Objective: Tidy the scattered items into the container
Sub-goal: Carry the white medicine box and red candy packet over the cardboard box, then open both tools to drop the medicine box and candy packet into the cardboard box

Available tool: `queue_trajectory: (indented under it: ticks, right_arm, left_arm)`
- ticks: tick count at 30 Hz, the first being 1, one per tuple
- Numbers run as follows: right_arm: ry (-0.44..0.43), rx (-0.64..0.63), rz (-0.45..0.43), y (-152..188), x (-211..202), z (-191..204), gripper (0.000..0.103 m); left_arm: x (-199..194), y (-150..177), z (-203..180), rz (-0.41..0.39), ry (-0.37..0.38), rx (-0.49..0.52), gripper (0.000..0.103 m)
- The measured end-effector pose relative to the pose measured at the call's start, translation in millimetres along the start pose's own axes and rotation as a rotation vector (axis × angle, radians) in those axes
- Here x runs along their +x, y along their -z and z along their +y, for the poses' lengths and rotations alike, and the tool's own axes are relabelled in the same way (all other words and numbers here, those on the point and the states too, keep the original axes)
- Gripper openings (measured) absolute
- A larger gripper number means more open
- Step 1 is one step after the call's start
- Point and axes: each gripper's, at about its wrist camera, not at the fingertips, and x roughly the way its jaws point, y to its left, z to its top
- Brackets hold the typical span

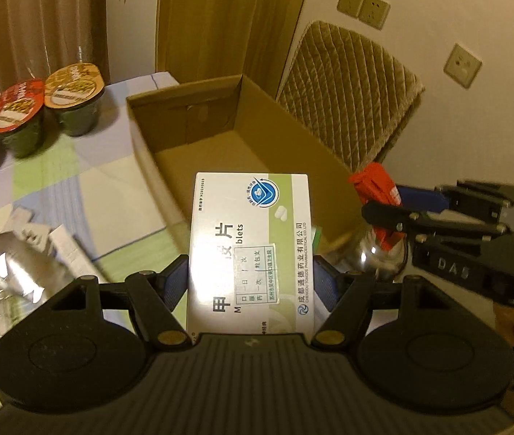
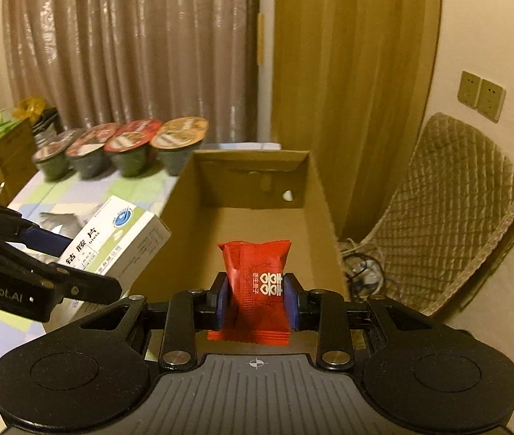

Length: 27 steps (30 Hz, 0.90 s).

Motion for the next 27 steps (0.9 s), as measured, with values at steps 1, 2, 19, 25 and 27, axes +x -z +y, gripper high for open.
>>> queue_trajectory:
  ticks: [1, 2, 19, 25, 27]
  right_arm:
    - [0.002, 0.003, 0.001, -1, 3, -5, 0.034]
    - [0.003, 0.006, 0.004, -2, 7, -8, 0.034]
    - [0.001, 0.031, 0.034, -4, 46, -36, 0.034]
    - [0.006, 0.034, 0.053, 1, 53, -42, 0.034]
    - [0.005, 0.034, 0.057, 2, 55, -43, 0.034]
  left_arm:
    - [5, -4, 0, -0.002, 0.002, -0.009, 0.067]
    - [10, -8, 1, -0.003, 0.004, -0.019, 0.067]
    - [90, -43, 6, 0.005, 0.005, -0.109, 0.067]
    - [100, -45, 4, 0.011, -0.028, -0.074, 0.077]
    - [98, -45, 6, 0.008, -0.030, -0.079, 0.078]
